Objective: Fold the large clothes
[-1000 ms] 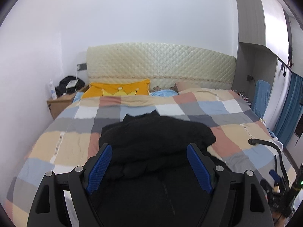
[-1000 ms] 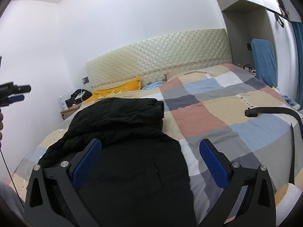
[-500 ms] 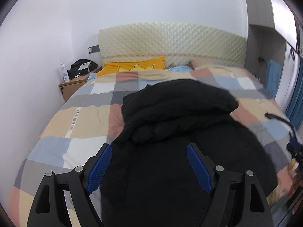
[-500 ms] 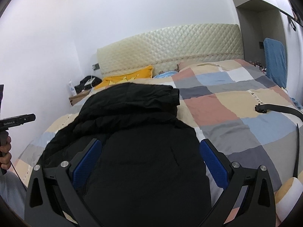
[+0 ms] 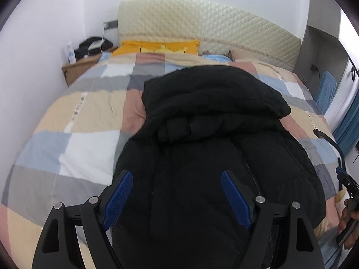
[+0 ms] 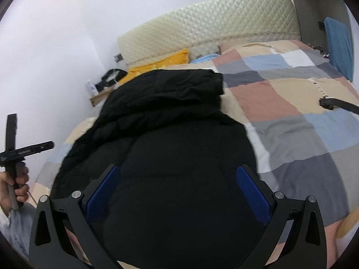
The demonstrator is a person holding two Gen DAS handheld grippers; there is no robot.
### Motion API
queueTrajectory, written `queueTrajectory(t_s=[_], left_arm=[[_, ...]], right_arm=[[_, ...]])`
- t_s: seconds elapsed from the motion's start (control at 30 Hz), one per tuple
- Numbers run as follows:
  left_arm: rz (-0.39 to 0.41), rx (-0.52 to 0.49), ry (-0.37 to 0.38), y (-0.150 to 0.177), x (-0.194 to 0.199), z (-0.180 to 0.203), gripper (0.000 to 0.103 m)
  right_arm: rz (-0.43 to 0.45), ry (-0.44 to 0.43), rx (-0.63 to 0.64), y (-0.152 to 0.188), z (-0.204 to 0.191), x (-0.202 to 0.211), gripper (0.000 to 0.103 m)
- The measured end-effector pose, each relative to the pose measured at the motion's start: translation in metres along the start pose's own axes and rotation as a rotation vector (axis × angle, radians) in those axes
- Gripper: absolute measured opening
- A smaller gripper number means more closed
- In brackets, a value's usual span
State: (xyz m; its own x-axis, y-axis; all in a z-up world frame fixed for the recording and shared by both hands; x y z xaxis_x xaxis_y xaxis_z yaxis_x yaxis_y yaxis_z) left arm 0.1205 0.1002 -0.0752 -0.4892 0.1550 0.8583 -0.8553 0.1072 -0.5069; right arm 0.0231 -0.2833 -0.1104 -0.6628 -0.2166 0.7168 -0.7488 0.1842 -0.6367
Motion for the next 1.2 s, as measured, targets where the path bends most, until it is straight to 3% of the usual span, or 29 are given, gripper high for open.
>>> queueTrajectory(t_s=[0.13, 0.27, 0.33, 0.67, 0.97, 1.17, 1.2], left_arm=[[-0.044, 0.025, 0.023, 0.004, -0.009, -0.006, 0.081], [-0.087, 0.067, 0.054, 0.006, -0.017, -0.014, 0.081], [-0.100, 0.080, 0.060, 0.007, -0.018, -0.015, 0.081], [-0.111, 0.094, 0.016, 0.012, -0.018, -0.018, 0.081], [-0.103, 0.108, -0.020, 0.012, -0.014, -0.022, 0.081], [-0.107, 0.171, -0.001, 0.008, -0.008, -0.035, 0.081], [-0.108, 0.182, 0.002, 0.008, -0.005, -0.037, 0.081]], right_arm=[[-0.099, 0.098, -0.042, 0.003, 0.024, -0.016, 0.103], [-0.296, 0.154, -0.219, 0.030, 0.066, -0.057, 0.103], [-0.335, 0.156, -0.306, 0.037, 0.082, -0.066, 0.103], [-0.427, -0.016, -0.542, 0.072, 0.103, -0.091, 0.103], [-0.450, -0.101, -0.425, 0.064, 0.067, -0.090, 0.102], [-0.466, -0.134, -0.408, 0.063, 0.064, -0.093, 0.078], [-0.461, -0.146, -0.402, 0.063, 0.062, -0.093, 0.069]])
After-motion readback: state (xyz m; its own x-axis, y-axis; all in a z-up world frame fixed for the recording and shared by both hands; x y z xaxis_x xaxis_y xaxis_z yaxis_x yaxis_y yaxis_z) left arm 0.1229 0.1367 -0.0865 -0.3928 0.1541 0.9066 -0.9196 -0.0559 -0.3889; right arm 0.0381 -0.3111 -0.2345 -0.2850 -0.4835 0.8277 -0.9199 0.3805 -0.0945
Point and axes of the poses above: each gripper's, at about its wrist camera, not at the fingertips, and x roughly against the way its jaws point, z to its right, y to its underside, the point moved 5 cm from there along -x, roughly the way its jaws point, and after that the axes turned 10 degrees about -z, right-handed, at the moved point
